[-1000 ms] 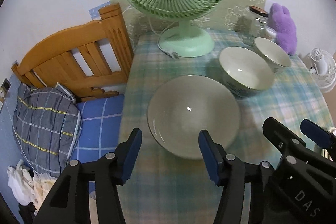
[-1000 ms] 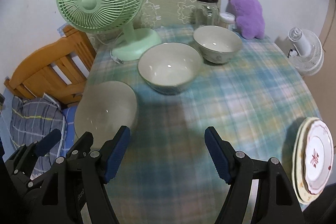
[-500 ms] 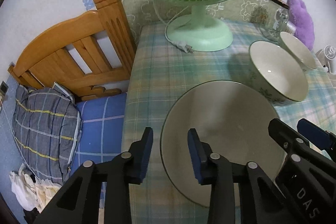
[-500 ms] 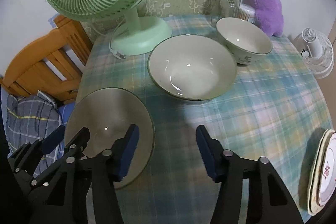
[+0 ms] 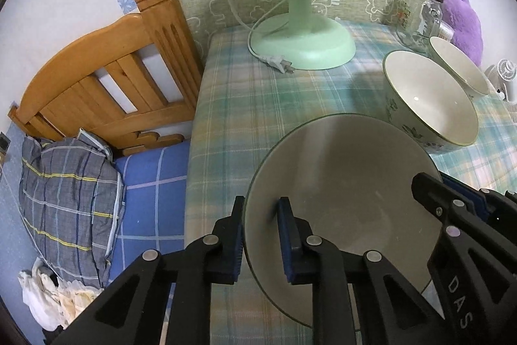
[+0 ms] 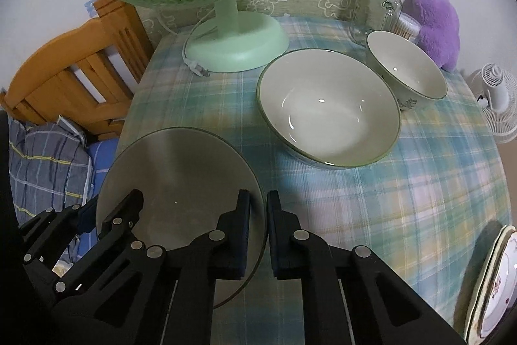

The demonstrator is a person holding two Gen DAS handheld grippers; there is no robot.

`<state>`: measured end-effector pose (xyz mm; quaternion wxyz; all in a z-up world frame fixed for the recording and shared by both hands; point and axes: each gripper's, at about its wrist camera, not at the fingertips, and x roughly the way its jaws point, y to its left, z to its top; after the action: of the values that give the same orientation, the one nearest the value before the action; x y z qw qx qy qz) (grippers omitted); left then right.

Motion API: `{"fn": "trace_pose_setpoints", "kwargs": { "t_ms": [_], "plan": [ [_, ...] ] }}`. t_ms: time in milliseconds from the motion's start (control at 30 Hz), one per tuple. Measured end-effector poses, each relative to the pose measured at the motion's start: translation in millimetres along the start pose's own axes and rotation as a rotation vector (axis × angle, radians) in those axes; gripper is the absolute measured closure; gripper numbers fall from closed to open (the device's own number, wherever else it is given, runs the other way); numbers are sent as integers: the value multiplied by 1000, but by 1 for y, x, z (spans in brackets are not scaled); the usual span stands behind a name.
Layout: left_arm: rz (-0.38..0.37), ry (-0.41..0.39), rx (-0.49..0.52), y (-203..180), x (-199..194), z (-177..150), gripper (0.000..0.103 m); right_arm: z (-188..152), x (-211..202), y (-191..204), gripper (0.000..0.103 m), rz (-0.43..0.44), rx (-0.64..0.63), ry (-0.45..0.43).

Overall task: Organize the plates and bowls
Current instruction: 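Lift the grey-green bowl with both tools and carry it toward the plate stack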

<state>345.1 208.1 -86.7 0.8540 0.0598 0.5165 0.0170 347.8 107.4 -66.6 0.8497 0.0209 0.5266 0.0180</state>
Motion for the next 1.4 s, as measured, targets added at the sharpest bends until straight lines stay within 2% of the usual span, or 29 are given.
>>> {"fn": "trace_pose_setpoints", "kwargs": {
  "t_ms": [467, 1033, 1400],
  "plan": [
    [-37, 39, -12, -32, -30, -33, 87, -34, -31, -27, 90, -11, 13, 27],
    [-64, 60, -14, -109, -84, -83, 87, -96, -85, -103, 90, -25, 30, 45],
    [-78, 96, -29, -165, -96, -107, 87, -129, -102, -159, 90, -28, 26, 80]
  ]
}}
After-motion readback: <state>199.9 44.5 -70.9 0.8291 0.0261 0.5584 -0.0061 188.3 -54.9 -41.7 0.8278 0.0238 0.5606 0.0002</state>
